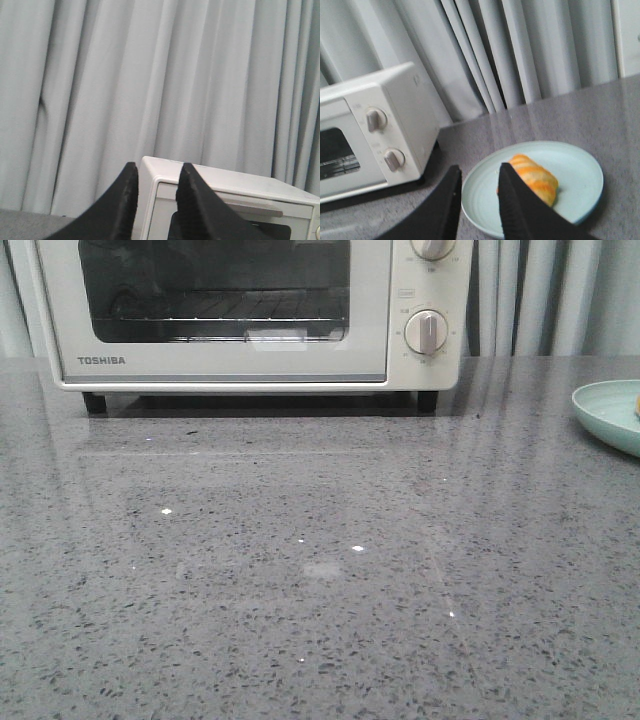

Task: Put bread in oven

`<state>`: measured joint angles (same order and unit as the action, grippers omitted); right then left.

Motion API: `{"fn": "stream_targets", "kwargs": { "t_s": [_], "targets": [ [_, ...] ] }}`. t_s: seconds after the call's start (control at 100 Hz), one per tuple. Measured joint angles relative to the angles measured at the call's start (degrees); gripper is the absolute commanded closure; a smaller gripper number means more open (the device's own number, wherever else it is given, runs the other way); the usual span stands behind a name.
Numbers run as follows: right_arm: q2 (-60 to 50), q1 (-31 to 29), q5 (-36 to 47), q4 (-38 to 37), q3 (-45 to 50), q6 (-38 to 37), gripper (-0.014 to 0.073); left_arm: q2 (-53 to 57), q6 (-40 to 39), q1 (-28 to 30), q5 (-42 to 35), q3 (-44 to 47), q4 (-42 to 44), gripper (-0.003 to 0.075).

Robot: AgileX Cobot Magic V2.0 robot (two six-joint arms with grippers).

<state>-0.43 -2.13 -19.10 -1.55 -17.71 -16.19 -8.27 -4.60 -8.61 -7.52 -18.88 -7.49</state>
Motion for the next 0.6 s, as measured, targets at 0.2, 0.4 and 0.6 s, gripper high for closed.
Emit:
{"fn": "stream_targets", "kwargs": {
  "t_s": [0.2,0.4,0.6],
  "targets": [
    [3.1,0.0,0.9,0.2,-5.9,0.2,0.0431,-9.7,0.0,-5.8,1.4,-9.1,0.5,0.0708],
    [6.7,0.0,6.0,1.6,-10.5,0.2,0.0431,-19.6,0.0,-10.7,2.1,-14.9,3.0,0.0741],
    [14.6,0.0,-2.1,1.6,-16.3,3.5,0.0431,-30.7,0.0,-12.8,2.5,-20.0,3.7,0.0741]
  ]
}}
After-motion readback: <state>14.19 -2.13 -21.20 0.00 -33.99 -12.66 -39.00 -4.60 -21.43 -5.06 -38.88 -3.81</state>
